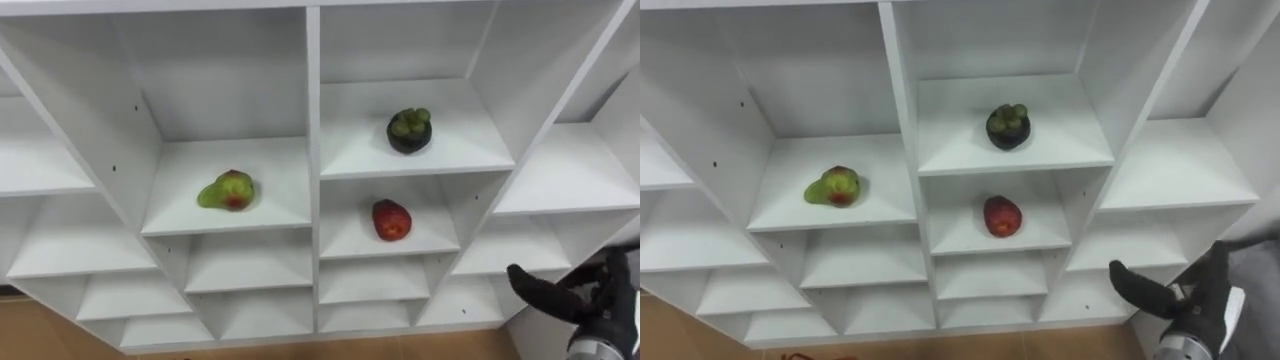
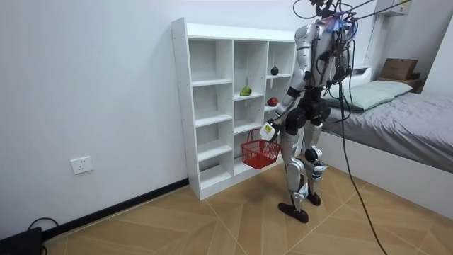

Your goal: Collect fruits from the closet

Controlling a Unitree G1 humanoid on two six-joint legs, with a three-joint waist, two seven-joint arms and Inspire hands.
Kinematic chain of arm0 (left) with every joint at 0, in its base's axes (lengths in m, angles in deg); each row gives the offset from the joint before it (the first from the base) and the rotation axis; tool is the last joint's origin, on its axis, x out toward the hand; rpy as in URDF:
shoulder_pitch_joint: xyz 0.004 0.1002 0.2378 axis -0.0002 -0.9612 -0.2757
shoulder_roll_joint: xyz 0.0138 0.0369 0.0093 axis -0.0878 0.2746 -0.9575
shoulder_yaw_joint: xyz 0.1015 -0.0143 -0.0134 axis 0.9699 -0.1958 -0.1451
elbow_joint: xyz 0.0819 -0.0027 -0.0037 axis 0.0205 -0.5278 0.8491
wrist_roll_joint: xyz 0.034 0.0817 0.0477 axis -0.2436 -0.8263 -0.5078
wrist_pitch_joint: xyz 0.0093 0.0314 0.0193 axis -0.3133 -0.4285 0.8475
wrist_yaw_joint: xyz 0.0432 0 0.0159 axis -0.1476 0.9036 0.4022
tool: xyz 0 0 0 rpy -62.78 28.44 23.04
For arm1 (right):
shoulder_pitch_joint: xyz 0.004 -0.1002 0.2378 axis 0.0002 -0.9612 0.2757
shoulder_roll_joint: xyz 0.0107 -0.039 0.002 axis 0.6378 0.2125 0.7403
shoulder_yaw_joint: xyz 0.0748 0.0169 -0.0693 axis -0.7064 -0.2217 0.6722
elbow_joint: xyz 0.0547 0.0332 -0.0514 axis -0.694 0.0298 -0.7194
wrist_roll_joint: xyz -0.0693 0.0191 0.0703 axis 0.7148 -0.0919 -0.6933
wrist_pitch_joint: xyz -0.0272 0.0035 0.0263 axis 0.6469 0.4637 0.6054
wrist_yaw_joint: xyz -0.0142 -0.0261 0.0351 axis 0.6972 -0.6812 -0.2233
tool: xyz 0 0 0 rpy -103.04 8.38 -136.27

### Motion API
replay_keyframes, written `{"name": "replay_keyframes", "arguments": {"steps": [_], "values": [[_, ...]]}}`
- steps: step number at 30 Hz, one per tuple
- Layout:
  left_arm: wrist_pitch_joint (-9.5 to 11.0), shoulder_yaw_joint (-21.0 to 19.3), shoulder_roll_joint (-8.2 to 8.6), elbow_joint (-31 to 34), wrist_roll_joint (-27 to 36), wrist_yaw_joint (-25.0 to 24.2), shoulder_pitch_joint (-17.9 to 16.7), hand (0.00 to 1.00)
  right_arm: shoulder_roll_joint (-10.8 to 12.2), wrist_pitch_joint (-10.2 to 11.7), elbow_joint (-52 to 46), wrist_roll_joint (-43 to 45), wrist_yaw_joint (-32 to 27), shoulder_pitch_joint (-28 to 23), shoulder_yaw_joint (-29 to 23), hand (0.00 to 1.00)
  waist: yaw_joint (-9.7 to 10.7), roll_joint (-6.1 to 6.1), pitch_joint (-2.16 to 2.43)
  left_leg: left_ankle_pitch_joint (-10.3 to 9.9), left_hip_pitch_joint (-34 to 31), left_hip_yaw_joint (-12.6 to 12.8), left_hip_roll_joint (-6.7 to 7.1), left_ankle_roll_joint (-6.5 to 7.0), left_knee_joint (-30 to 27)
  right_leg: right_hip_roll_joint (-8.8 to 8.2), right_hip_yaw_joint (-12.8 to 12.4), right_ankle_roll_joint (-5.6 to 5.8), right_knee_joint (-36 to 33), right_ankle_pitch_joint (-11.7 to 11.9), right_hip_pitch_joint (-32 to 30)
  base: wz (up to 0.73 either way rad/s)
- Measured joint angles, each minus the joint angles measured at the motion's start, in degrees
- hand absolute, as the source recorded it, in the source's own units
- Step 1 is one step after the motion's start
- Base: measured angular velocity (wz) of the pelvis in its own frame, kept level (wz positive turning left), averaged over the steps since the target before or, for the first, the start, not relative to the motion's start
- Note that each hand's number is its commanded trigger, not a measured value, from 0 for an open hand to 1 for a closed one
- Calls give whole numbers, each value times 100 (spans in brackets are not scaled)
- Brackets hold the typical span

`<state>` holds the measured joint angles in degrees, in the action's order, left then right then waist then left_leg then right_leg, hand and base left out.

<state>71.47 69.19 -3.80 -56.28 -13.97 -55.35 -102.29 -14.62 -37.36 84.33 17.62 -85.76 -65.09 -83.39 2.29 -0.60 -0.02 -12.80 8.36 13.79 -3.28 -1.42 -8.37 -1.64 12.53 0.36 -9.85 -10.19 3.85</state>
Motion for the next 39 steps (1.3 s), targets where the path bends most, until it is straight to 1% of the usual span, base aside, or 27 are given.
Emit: {"name": "replay_keyframes", "arguments": {"steps": [1, 4, 7, 9, 14, 17, 22, 27, 32, 37, 39], "values": [[-1, 36, -14, 14, -1, -10, 25, 100, -2, 41, -129, 179, -6, 2, 31, 0, -7, -2, 1, 0, -1, 2, 1, 0, 0, 0, 1, 0, 0, 0, -1, 0], [-3, 39, -21, 39, -1, -117, 34, 100, -10, 39, -471, 391, -8, 4, 100, 0, -69, -4, 3, 0, -31, 3, 1, 0, -1, 0, 11, 1, 3, -1, -20, 0], [-4, 39, -58, 74, -1, -182, 35, 100, -40, 41, -803, 862, 8, 39, 99, 0, -92, 16, 11, 0, -93, 3, -1, 0, -5, -1, 25, 0, -21, 0, -92, 0], [-4, 28, -70, 77, -5, -224, 34, 100, -46, 41, -884, 1018, 22, 43, 102, 0, -116, 9, 19, 0, -86, 3, -2, 0, -5, 0, 28, 0, -19, 0, -79, 0], [-2, 38, -89, 56, -3, -280, 81, 100, -46, 41, -1221, 1635, 72, 105, 316, 0, -143, 13, 12, 0, -88, 8, 0, 0, -3, -2, 27, 1, -15, 1, -75, 0], [-3, 42, -94, 5, -2, -376, 141, 100, -46, 42, -1404, 1665, 71, 326, 368, 0, -145, 17, -2, 0, -86, 14, -1, 0, -3, -2, 27, 1, -22, 1, -77, 0], [-2, 44, -101, 16, -1, -383, 157, 100, -58, 46, -1682, 1712, 72, 466, 456, 0, -203, 1, -6, 0, -91, 14, -3, 0, -2, -1, 30, 1, -8, 1, -81, 0], [2, 42, -103, 14, 0, -330, 160, 100, -67, 44, -2119, 1732, 68, 459, 497, 0, -246, -5, -4, 1, -169, -16, -3, 0, 0, -3, 48, 0, -21, 2, -107, 1], [1, 42, -104, 9, -5, -316, 161, 100, -205, 41, -2323, 1894, 71, 459, 485, 0, -242, -14, -4, 1, -179, -19, -3, 0, 0, -2, 40, 0, -26, 2, -106, -1], [1, 41, -105, 6, -3, -269, 161, 100, -226, 39, -2543, 1927, 67, 458, 476, 0, -242, -16, -1, 1, -199, -20, -6, 0, -1, -3, 24, -2, -86, 3, -191, -1], [1, 42, -109, 6, -3, -264, 160, 100, -233, 39, -2605, 1942, 62, 458, 476, 0, -241, -23, 7, 1, -197, -20, -5, 1, -1, -4, 23, -3, -90, 5, -189, 0]]}}
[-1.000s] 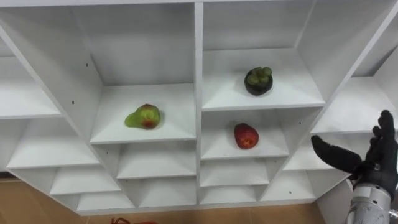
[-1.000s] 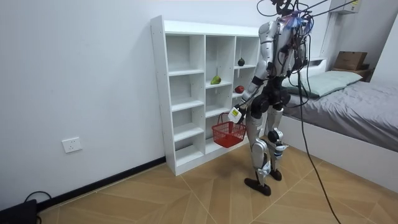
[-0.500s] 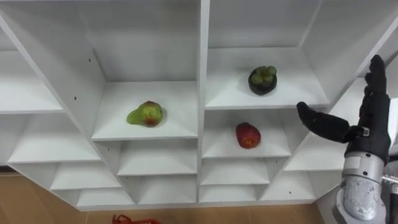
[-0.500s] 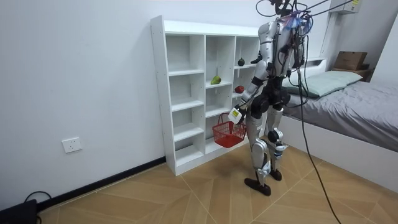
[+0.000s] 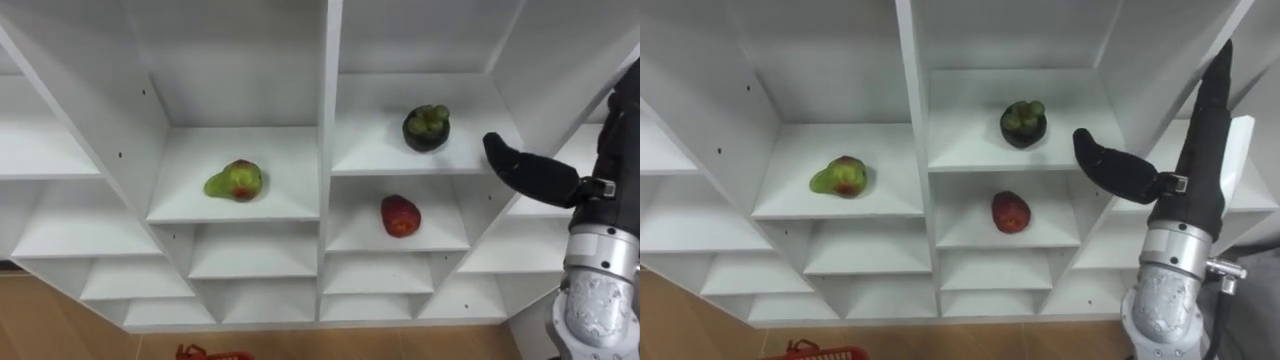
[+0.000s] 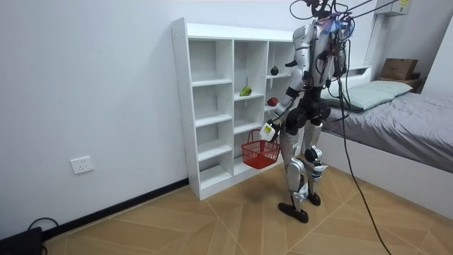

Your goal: Collect fruits from the closet

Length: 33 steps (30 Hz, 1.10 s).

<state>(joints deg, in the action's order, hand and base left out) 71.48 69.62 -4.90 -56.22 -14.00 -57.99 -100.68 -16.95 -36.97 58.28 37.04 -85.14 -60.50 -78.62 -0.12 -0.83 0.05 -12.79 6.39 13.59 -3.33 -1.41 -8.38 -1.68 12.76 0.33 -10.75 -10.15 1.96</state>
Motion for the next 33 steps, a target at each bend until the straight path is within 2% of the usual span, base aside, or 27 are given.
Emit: {"name": "replay_keyframes", "arguments": {"steps": [9, 16, 19, 26, 33], "values": [[0, 2, -15, 4, -11, 11, -7, 100, -15, 0, -59, 14, -18, 0, 0, 0, -9, -6, 30, 0, 10, 12, -6, 1, -13, 2, -2, -12, -22, 8, 3, 0], [7, 4, -14, 6, -409, 1, 89, 100, -15, 13, -316, 190, -241, 3, -3, 0, -18, -6, 34, 1, 3, 60, -5, 1, -26, -8, -39, -11, -85, 6, -53, -2], [11, 2, -18, -3, -410, -11, 66, 100, -15, 208, -613, 175, -277, 2, 2, 0, -16, -4, 38, 1, -28, 74, -5, 2, -42, -2, -76, -12, -100, 7, -90, -4], [12, 12, -19, -8, -388, -19, 65, 100, -12, 433, -798, 102, -281, -6, 28, 0, -24, -2, 39, 1, 21, 169, -6, 2, -33, 8, -165, -11, -96, 9, -85, -5], [14, 103, -39, -25, -378, -9, 89, 100, 3, 446, -903, -80, -1, -149, 200, 0, 3, 33, 46, 1, 22, 169, -8, 2, -33, 8, -164, -13, -99, 14, -81, 0]]}}
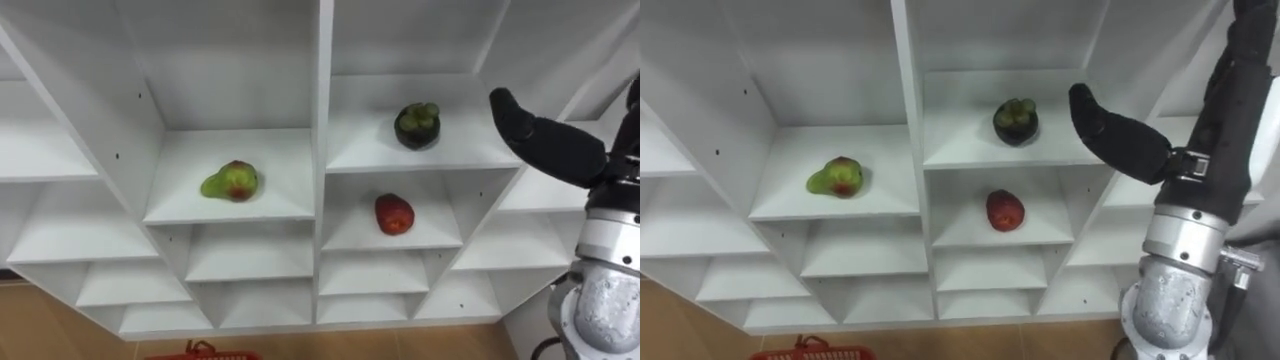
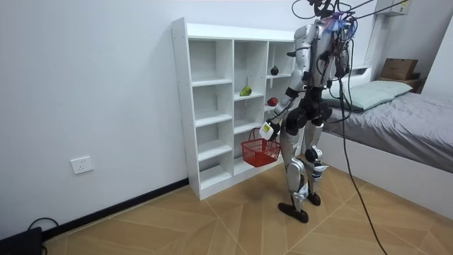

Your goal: Collect fruits from the closet

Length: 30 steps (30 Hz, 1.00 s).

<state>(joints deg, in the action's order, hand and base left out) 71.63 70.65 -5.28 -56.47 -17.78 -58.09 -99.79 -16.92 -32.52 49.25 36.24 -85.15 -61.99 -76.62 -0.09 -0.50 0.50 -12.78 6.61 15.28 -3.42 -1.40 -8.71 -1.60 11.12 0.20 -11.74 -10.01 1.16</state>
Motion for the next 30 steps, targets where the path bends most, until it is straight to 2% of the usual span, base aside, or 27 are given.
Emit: {"name": "replay_keyframes", "arguments": {"steps": [9, 11, 18, 21, 23, 30], "values": [[3, 124, -39, -64, 3, 0, 36, 100, -1, -2, -52, -216, 765, -418, 265, 0, 130, 63, -11, 0, 2, 0, -10, 0, 0, 7, -8, -13, -10, 16, -9, 0], [6, 149, -41, -93, 35, -3, 93, 100, -1, -2, -30, -161, 879, -474, 330, 0, 132, 72, -29, -1, -8, 0, -8, 1, 17, 17, -39, -8, 8, 18, -21, 0], [7, 332, -77, -92, 54, -13, 157, 100, 2, -7, 183, -164, 1181, -478, 590, 0, 107, 102, -43, -1, -11, 26, -18, 1, 54, 52, -134, -8, 13, 26, -26, -3], [9, 465, -78, -96, 62, -22, 214, 100, -4, -3, 316, -173, 1338, -477, 761, 0, 107, 116, -34, -1, -5, 31, -18, 1, 51, 50, -137, -7, 16, 26, -16, 0], [43, 607, -80, -180, 207, -28, 255, 100, -3, -34, 529, -198, 1424, -478, 898, 0, 98, 125, -40, -1, -7, 32, -18, 0, 50, 50, -138, -7, 15, 26, -19, 0], [170, 680, -79, -362, 266, -77, 371, 100, -5, -34, 678, -230, 1584, -478, 989, 0, 56, 123, -40, -1, -12, 38, -16, 0, 47, 45, -141, -7, 16, 26, -23, 0]]}}
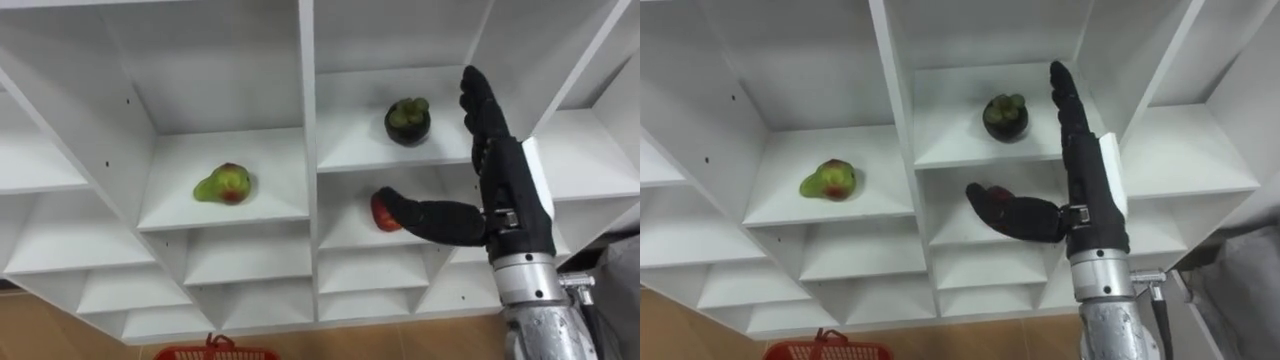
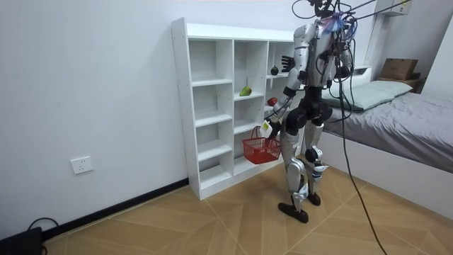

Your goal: Collect fruits from the closet

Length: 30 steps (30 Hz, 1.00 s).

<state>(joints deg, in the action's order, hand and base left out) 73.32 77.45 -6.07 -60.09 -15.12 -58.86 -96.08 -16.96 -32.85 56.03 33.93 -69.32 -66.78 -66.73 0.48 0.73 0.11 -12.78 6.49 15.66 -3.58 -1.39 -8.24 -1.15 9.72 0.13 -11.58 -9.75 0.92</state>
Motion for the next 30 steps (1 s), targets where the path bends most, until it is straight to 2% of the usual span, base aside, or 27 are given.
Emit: {"name": "replay_keyframes", "arguments": {"steps": [4, 8, 13, 21, 27, 30], "values": [[27, 0, 1, -106, 1, -2, 75, 100, -6, 0, 2, 44, 1, 0, 4, 0, -81, -11, 6, 0, 5, 6, 0, 0, -10, 2, -9, 0, 4, 0, 4, 0], [39, 1, 2, -245, 2, -3, 163, 100, -111, 0, 2, 90, -40, 0, 107, 0, -110, -25, 15, 0, 9, 4, 0, 0, -21, -1, 25, 0, 4, 0, 13, 0], [42, -27, 3, -408, 2, -44, 290, 100, -154, 0, 1, 222, -159, 21, 103, 0, -221, -64, 8, 1, -5, -2, -1, 0, -21, -6, 55, -1, 11, 1, 13, 0], [41, -43, 0, -404, 187, -51, 213, 100, -169, 0, -2, 242, -228, 355, 103, 0, -251, -82, 13, 0, -46, -17, -5, 0, -11, 5, 74, 6, 100, 39, 13, 1], [42, -42, 0, -342, 217, -30, 164, 100, -167, -1, -2, -31, -235, 573, 103, 0, -250, -80, 12, 1, -18, -43, -21, 0, -5, 12, 125, -3, 98, 47, 29, 2], [42, -42, 0, -268, 218, -12, 120, 100, -168, 0, -1, -421, -246, 649, 101, 0, -253, -83, -6, 1, 8, -55, -22, 0, -3, 10, 148, -7, 102, 52, 71, 1]]}}
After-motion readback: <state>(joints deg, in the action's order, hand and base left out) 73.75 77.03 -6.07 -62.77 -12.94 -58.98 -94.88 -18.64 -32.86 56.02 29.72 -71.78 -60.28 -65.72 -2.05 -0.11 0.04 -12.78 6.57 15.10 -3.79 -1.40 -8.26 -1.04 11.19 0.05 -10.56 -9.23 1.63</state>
